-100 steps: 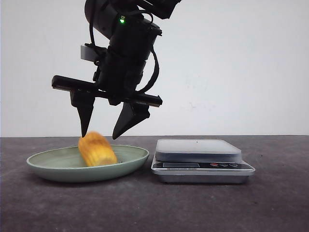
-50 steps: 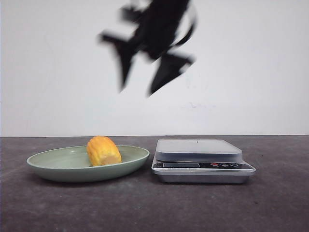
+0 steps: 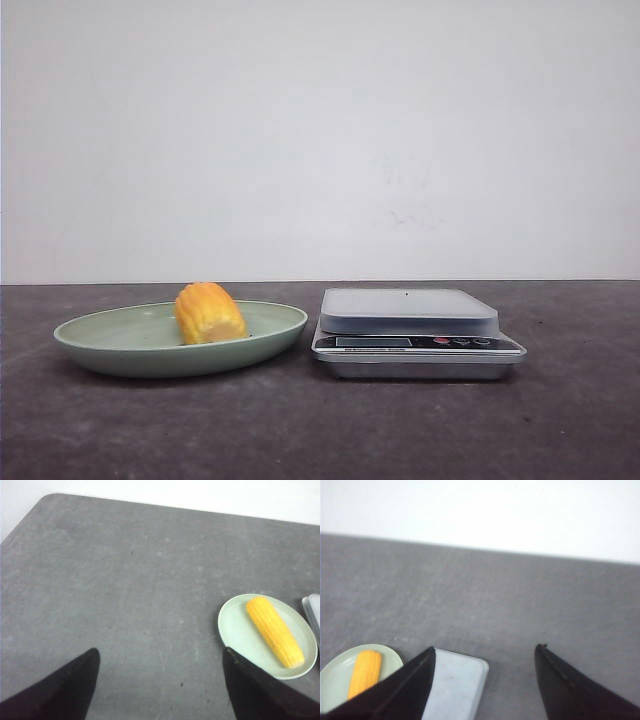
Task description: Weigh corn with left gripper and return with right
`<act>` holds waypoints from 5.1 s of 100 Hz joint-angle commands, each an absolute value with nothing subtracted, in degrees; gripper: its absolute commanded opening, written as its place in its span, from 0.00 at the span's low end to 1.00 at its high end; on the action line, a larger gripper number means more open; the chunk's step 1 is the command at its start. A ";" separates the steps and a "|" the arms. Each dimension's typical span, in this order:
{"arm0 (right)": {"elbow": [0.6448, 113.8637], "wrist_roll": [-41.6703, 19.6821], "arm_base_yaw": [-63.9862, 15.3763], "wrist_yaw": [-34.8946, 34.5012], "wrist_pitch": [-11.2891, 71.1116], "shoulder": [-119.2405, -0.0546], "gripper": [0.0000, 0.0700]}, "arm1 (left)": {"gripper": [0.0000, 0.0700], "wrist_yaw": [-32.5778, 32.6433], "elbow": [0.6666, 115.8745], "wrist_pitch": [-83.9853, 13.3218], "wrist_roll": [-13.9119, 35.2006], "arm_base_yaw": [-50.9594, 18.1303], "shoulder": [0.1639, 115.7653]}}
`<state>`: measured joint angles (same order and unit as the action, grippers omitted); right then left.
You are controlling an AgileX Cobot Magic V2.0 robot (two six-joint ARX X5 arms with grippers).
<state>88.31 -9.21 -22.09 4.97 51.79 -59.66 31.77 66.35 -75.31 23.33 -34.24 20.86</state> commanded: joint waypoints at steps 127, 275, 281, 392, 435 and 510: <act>68.79 -11.55 -17.45 3.03 67.72 -13.63 0.01 | 0.04 29.56 61.78 -64.84 21.76 -34.52 17.76; 68.79 -11.55 -17.45 3.03 67.70 -13.63 0.01 | 0.04 2.46 4.67 -2.02 11.97 -1.34 0.14; 68.79 -11.55 -17.45 3.03 67.70 -13.63 0.01 | 0.04 2.46 3.51 -1.67 10.85 -1.37 0.19; 68.84 -11.55 -17.45 3.03 67.70 -13.65 0.01 | 0.04 2.33 1.89 -13.72 6.92 -1.34 0.19; 68.84 -11.55 -17.45 3.03 67.70 -13.65 0.01 | 0.04 2.33 1.89 -13.72 6.92 -1.34 0.19; 25.23 4.03 -1.23 -6.02 13.56 -0.27 0.01 | 0.04 2.33 1.89 -13.72 6.92 -1.34 0.19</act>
<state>29.21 3.25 -1.56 -5.96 17.45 -0.34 2.61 2.90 -13.43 7.09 -1.39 0.27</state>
